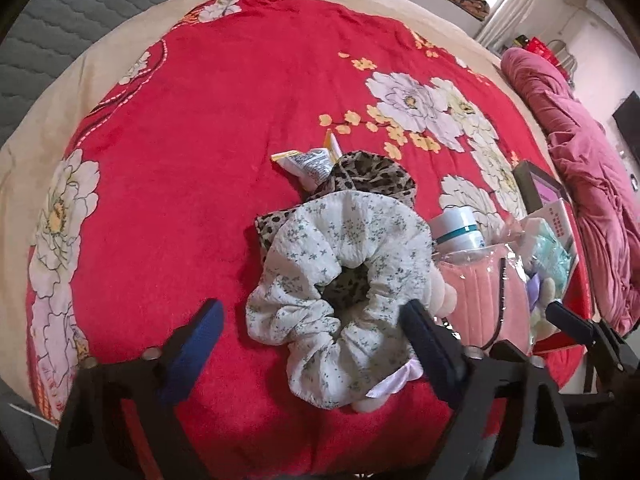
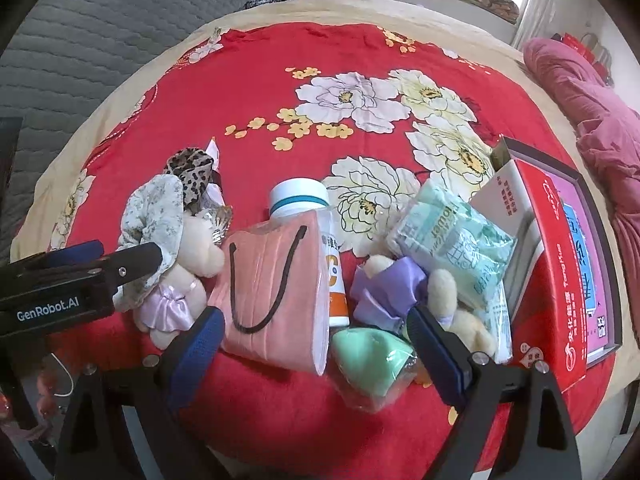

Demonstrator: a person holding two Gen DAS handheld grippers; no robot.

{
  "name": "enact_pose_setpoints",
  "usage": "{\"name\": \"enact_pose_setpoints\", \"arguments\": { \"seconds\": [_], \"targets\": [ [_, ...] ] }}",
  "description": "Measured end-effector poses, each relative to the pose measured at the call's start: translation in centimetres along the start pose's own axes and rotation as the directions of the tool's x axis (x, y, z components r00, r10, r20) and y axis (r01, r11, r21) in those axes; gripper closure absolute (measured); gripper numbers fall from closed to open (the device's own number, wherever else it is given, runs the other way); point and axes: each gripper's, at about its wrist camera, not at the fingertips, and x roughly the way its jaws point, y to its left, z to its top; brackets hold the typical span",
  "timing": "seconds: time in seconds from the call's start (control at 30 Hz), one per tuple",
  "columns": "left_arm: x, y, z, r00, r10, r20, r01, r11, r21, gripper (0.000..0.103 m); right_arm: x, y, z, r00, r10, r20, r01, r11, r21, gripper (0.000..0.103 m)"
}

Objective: Organize soft objects
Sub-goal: 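Lower the left tool onto the white floral scrunchie and close it, then lift the scrunchie with the left tool while the right tool grasps the pink mask bag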

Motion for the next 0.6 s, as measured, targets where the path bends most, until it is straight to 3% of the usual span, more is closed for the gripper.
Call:
{"name": "enact_pose_setpoints", "arguments": {
  "seconds": [0.07, 0.13, 0.3, 0.4, 0.6],
  "targets": [
    [0.1, 0.2, 0.1, 1.000, -0.030, -0.010, 0.030, 0.999, -0.015, 0.050, 0.0, 0.0, 0.1, 1.000, 0.007, -0.001, -0.007, 1.000, 0.008, 0.012],
    [0.4, 0.5, 0.2, 0.998, -0.064, -0.020, 0.063, 0.997, -0.033, 0.053, 0.2, -0.2, 0.2, 1.000, 0.010, -0.009, -0.010, 1.000, 0.015, 0.013],
    [0.2, 0.9, 0.2, 0.995, -0.097, -0.018, 0.096, 0.994, -0.047, 0.084, 0.3, -0.4, 0.4, 1.000, 0.010, -0.001, -0.010, 1.000, 0.018, 0.014],
    [-0.1, 0.9, 0.3, 0.995, -0.102, -0.012, 0.102, 0.994, -0.030, 0.091, 0.3, -0.7, 0.4, 1.000, 0.013, -0.004, -0.013, 0.999, 0.031, 0.014],
    [-0.9, 0.6, 0.3, 0.993, -0.121, 0.005, 0.121, 0.993, -0.006, 0.093, 1.0, -0.9, 0.2, 0.998, 0.050, -0.039, -0.048, 0.998, 0.050, 0.024]
  ]
}}
